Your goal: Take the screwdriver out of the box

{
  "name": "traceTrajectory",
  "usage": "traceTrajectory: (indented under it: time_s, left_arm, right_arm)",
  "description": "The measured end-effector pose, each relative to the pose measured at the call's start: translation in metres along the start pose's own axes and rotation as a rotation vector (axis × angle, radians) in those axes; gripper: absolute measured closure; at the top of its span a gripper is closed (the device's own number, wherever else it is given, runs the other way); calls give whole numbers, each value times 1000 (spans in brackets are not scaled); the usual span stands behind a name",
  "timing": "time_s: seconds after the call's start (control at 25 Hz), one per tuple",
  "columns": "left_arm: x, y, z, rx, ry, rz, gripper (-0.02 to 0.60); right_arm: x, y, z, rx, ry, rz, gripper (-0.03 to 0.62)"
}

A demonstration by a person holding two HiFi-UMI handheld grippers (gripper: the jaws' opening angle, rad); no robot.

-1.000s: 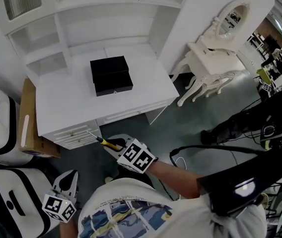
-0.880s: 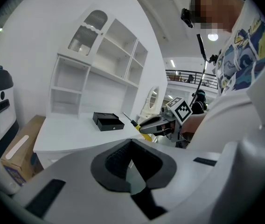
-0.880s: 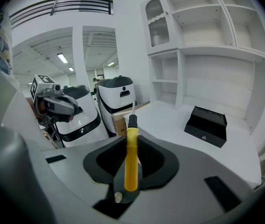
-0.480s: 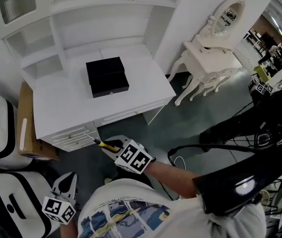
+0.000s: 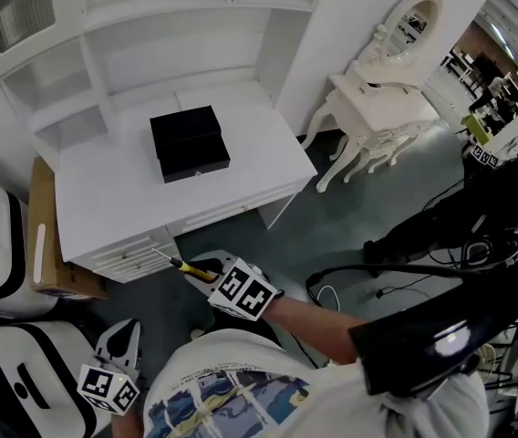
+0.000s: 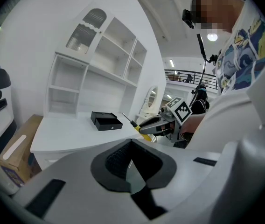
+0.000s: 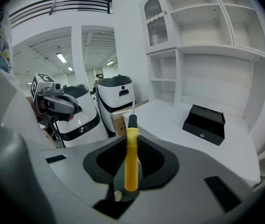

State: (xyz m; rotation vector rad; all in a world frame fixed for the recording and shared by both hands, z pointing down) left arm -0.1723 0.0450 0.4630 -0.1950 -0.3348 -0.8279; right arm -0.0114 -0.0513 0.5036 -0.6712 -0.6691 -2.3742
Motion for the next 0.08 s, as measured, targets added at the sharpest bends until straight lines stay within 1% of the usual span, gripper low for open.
traceTrajectory:
  time_s: [0.08]
  left_arm:
    - [1, 1, -1, -4, 0, -3, 569]
  right_arm:
    - [-2, 1, 0, 0, -2, 0, 502]
Point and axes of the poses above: the fingertips, and each gripper's own axes: x forward along the fingers, y to its right, z out of its underside, the point moved 3 cm from there along -x, backward along the fingers, and after that the axes turned 15 degrees about x, right-handed, at the moved point
